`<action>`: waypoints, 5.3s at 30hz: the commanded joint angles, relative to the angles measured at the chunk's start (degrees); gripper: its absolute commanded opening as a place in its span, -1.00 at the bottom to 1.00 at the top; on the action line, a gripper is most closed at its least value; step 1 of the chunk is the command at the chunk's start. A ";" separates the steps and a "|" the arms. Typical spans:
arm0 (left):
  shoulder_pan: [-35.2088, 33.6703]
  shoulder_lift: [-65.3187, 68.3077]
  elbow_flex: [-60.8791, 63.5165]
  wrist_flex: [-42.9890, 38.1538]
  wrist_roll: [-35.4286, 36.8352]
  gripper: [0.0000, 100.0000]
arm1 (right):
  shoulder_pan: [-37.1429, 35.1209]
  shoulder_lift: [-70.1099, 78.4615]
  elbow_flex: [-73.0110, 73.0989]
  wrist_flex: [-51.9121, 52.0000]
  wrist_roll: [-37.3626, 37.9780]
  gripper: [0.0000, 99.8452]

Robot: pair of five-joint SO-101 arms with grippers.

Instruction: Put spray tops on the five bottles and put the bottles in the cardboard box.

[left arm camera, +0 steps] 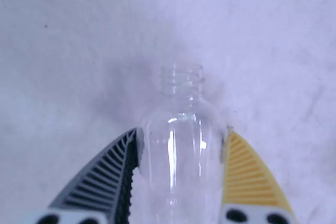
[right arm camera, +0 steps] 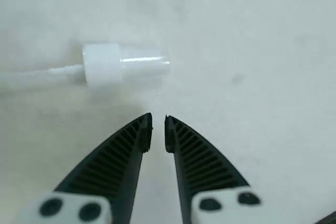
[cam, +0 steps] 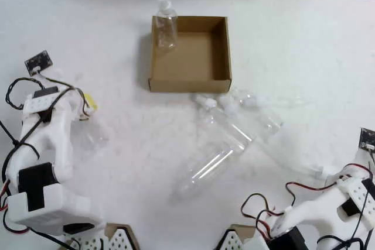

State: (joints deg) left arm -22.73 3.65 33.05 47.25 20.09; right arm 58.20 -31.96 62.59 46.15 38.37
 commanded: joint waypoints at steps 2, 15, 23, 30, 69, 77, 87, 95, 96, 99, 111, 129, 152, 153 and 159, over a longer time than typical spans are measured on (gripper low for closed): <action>0.22 -2.95 0.26 -0.79 -0.70 -0.96 | -0.75 -0.84 0.53 -4.09 -1.23 -0.96; 0.04 -2.86 0.26 -0.88 -0.70 -0.96 | -4.18 30.55 -20.31 -9.45 -8.88 -0.96; 0.13 -2.77 0.26 -0.97 -0.70 -0.96 | -5.67 38.81 -39.56 -1.98 -10.46 -0.96; 0.13 -2.77 0.26 -0.97 -0.70 -0.96 | -11.30 48.04 -52.75 3.12 -16.26 -0.96; 0.31 -2.77 -0.09 -1.05 -0.70 -0.96 | -27.21 59.82 -82.11 31.16 -45.27 -0.82; 0.31 -2.77 0.00 -1.05 -0.70 -0.96 | -29.41 59.56 -79.03 27.30 -45.89 -0.75; 0.31 -2.77 0.09 -1.05 -0.70 -0.96 | -29.76 61.85 -77.89 27.03 -45.27 -0.73; 0.31 -2.77 0.09 -1.05 -0.70 -0.96 | -29.32 64.84 -78.07 25.63 -44.57 -0.80; 0.31 -2.77 0.09 -1.05 -0.70 -0.96 | -29.32 64.75 -78.51 25.71 -43.69 -0.86; 0.31 -2.77 0.09 -1.05 -0.70 -0.96 | -29.14 63.52 -80.18 26.68 -41.05 -0.96; 2.68 -3.47 -0.26 -0.88 -0.70 -0.96 | -25.10 40.13 -84.66 43.12 -33.67 -0.97; 33.19 -53.93 6.07 8.18 -0.70 -0.95 | -22.02 -2.42 -50.90 32.57 -32.62 -0.96; 48.40 -103.87 49.14 -17.85 -14.15 -0.95 | -60.53 -53.05 -23.30 -20.44 -37.36 -0.96; 48.40 -105.36 50.02 -18.02 -14.15 -0.95 | -63.60 -54.02 -24.09 -20.70 -38.86 -0.96; 48.40 -108.62 55.47 -27.16 -14.15 -0.96 | -72.13 -47.16 -33.14 -20.97 -40.44 -0.96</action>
State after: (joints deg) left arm 24.84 -103.43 87.03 26.95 6.46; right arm -11.60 -83.74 34.46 26.55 -1.27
